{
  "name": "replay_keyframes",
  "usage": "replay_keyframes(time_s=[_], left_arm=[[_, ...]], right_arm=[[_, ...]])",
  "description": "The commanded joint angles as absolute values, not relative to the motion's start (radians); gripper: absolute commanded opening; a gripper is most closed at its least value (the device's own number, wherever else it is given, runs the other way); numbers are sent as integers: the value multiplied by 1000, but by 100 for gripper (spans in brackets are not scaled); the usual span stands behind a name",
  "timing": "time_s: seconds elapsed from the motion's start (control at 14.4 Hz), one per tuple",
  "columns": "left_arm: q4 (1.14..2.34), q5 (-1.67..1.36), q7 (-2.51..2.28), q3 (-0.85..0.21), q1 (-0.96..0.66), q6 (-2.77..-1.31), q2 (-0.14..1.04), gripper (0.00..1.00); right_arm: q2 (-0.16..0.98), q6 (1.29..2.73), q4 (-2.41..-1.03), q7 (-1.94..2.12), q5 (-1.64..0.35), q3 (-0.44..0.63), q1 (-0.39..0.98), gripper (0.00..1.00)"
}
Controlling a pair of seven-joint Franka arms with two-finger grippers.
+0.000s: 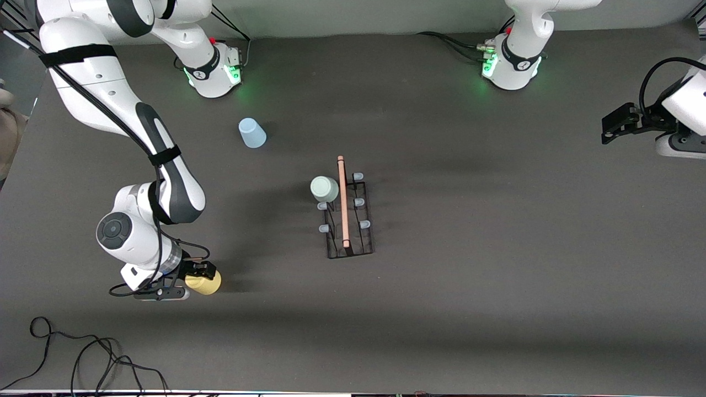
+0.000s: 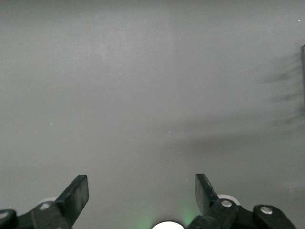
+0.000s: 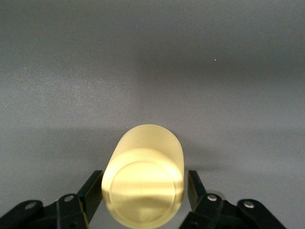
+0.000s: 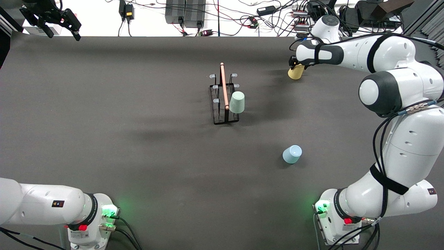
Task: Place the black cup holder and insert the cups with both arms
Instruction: 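Close the right gripper around the yellow cup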
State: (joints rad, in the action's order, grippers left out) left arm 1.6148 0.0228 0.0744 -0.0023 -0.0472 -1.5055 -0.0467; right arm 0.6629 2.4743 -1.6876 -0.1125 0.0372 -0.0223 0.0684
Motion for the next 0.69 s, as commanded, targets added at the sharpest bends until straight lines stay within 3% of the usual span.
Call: replay_keyframes(time_s=[0.0, 0.14, 0.35, 0.48, 0.62], left_arm=[[1624, 38, 77, -2, -54, -1511, -60, 100], [1626, 38, 77, -2, -52, -1511, -58, 100], [1625, 40, 77, -2, -52, -1513, -58, 100], [1624, 40, 77, -2, -52, -1513, -58, 100], [1624, 40, 77, -2, -52, -1514, -58, 100]], right_arm=[[669, 2482, -1667, -83, 12, -23, 71, 51], [631, 2473, -1667, -84, 12, -21, 90, 30], [502, 2358, -1701, -118, 3, -34, 97, 29], [387, 2254, -1736, -269, -50, -105, 100, 29], [353, 2221, -1735, -456, -51, -173, 101, 29]])
